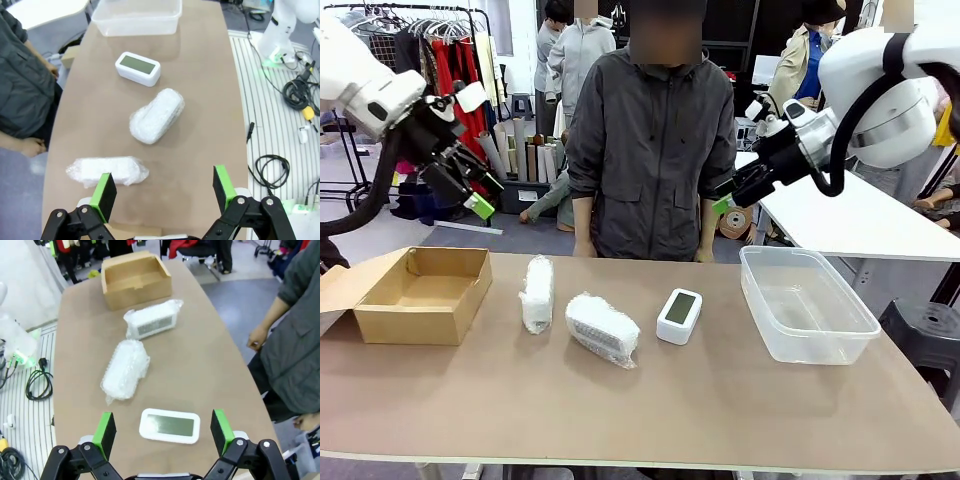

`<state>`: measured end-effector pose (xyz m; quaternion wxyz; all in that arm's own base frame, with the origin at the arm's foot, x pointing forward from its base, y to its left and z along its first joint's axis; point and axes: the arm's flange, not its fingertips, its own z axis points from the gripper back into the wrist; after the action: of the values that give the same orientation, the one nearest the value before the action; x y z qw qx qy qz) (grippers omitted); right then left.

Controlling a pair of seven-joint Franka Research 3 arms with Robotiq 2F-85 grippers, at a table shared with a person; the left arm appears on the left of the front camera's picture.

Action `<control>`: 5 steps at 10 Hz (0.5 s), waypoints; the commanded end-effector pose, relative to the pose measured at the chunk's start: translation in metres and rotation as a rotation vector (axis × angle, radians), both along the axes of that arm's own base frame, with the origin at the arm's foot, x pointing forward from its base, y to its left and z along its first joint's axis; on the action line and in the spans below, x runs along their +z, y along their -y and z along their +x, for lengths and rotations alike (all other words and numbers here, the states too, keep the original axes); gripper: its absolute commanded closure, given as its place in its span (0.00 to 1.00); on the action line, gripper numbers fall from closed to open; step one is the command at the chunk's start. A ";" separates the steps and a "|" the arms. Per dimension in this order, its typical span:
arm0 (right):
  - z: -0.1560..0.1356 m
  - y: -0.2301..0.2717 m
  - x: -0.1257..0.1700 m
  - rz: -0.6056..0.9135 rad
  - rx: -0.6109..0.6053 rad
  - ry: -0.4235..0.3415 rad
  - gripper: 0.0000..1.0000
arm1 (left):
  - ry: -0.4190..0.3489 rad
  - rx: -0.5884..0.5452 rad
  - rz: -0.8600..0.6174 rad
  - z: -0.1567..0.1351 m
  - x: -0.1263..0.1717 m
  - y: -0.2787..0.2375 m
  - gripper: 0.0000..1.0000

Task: Separate and place wrapped and unwrapped clocks.
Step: Pick up the Digital clock indicated by the person.

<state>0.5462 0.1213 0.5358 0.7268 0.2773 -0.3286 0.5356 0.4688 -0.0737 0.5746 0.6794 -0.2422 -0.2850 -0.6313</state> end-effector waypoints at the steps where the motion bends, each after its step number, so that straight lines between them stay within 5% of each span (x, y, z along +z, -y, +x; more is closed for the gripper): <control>1: 0.015 0.018 0.006 -0.023 0.032 0.016 0.00 | 0.026 -0.020 -0.044 0.006 0.003 -0.012 0.00; 5: 0.021 0.047 0.017 -0.055 0.102 0.045 0.00 | 0.015 -0.004 -0.069 0.005 -0.001 -0.032 0.00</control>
<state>0.5618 0.0811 0.5495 0.7131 0.2675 -0.3203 0.5634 0.4733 -0.0444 0.5751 0.6774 -0.2495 -0.3032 -0.6221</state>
